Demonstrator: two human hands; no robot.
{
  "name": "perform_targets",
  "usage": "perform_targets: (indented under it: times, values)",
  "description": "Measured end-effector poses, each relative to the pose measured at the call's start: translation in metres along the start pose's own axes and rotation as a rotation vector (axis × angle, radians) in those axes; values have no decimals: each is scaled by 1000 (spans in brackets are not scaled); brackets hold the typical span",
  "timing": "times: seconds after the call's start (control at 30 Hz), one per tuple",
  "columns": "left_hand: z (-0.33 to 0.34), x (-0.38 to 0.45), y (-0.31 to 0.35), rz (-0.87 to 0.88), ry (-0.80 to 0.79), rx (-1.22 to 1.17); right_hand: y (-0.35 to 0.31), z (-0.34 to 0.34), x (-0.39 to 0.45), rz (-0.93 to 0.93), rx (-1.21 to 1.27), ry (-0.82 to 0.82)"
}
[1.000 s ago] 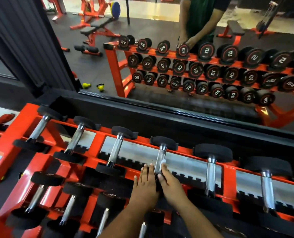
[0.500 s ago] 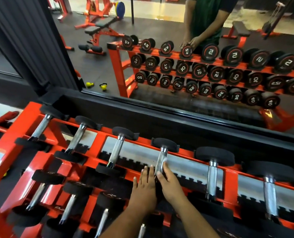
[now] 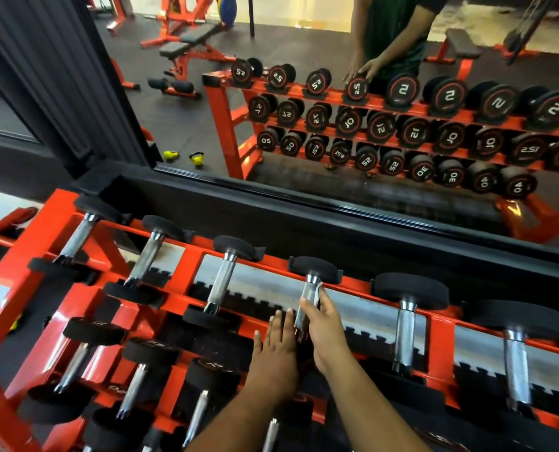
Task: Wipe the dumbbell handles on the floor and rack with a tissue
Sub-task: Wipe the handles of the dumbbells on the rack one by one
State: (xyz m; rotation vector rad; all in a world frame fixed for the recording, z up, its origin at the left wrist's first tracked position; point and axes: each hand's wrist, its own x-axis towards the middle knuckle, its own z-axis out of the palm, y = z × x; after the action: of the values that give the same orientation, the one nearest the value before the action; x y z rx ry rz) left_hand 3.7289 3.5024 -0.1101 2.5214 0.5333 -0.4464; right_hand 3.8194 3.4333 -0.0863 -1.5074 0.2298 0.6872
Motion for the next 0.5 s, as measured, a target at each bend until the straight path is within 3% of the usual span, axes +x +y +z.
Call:
perform_targets:
  times: [0.3,0.5]
  values:
    - [2,2,1,-10,27,-16,-19,4,27,128,191,1]
    - [3,3,-1,-7,22,-3,-15,-12,19,97,187,2]
